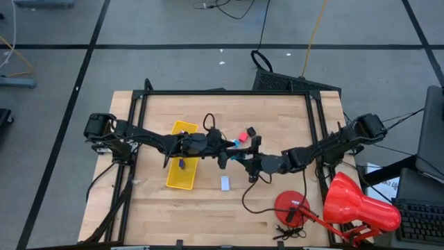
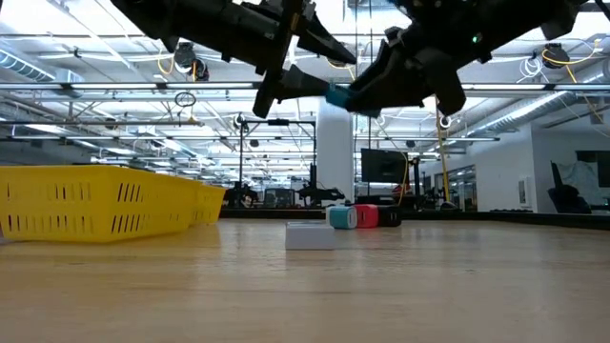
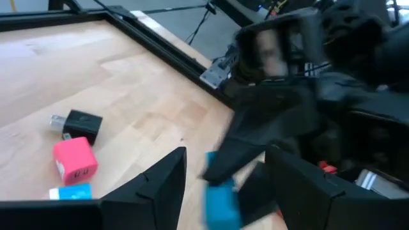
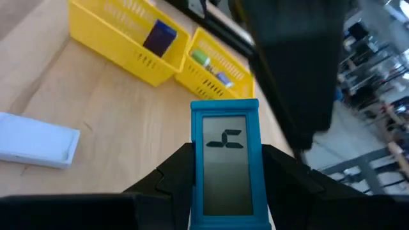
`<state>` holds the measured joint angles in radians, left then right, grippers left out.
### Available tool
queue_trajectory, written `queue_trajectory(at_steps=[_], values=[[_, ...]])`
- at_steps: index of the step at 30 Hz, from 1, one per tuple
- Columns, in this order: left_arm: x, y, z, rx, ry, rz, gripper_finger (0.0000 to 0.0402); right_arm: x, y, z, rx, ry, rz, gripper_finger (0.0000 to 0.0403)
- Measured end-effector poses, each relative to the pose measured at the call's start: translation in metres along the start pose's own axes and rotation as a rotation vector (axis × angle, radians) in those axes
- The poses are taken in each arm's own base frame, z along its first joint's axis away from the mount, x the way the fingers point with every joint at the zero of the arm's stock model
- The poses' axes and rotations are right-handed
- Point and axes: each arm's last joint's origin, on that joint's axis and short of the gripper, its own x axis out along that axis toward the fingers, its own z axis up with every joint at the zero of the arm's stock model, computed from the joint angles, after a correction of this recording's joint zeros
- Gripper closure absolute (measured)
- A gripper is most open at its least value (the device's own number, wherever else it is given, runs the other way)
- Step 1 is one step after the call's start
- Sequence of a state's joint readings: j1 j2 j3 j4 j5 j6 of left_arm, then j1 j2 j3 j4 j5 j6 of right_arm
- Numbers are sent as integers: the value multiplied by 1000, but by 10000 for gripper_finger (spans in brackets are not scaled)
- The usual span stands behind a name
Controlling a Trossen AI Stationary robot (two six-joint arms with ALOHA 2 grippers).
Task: Pick & Place Office items
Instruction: Put the light blue timer into the bottom yellow basket
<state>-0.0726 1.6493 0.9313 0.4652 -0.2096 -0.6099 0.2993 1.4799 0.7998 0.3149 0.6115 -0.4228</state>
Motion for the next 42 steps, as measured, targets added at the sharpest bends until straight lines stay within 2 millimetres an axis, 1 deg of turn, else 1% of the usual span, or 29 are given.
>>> queue_trajectory(at_steps=[8, 16, 27, 29, 31, 34, 37, 38, 39, 42], values=[[0, 0, 0, -7, 0, 1, 188, -5, 1, 5, -66, 25, -147, 264], [0, 2, -2, -3, 22, 16, 188, -6, -2, 8, -37, 6, -191, 264], [0, 2, -2, -21, 23, 17, 193, -6, -3, 10, -23, -7, -195, 264], [0, 2, -3, -18, 28, 21, 209, -6, -3, 10, -23, -8, -193, 264], [0, 3, -3, -8, 35, 25, 236, -6, -2, 10, -23, -8, -192, 264], [0, 2, -4, 43, 39, 19, 290, -6, -3, 9, -24, -5, -192, 264], [0, 2, -4, 151, 52, 6, 344, -6, -2, 8, -11, 2, -192, 265], [0, 2, -4, 193, 60, -5, 346, -6, -2, 8, 11, 3, -189, 263], [-2, 2, -3, 224, 67, -8, 346, -6, -2, 8, 49, -3, -181, 252], [-9, 1, 5, 259, 62, -3, 345, -6, -2, 8, 173, -11, -185, 202]])
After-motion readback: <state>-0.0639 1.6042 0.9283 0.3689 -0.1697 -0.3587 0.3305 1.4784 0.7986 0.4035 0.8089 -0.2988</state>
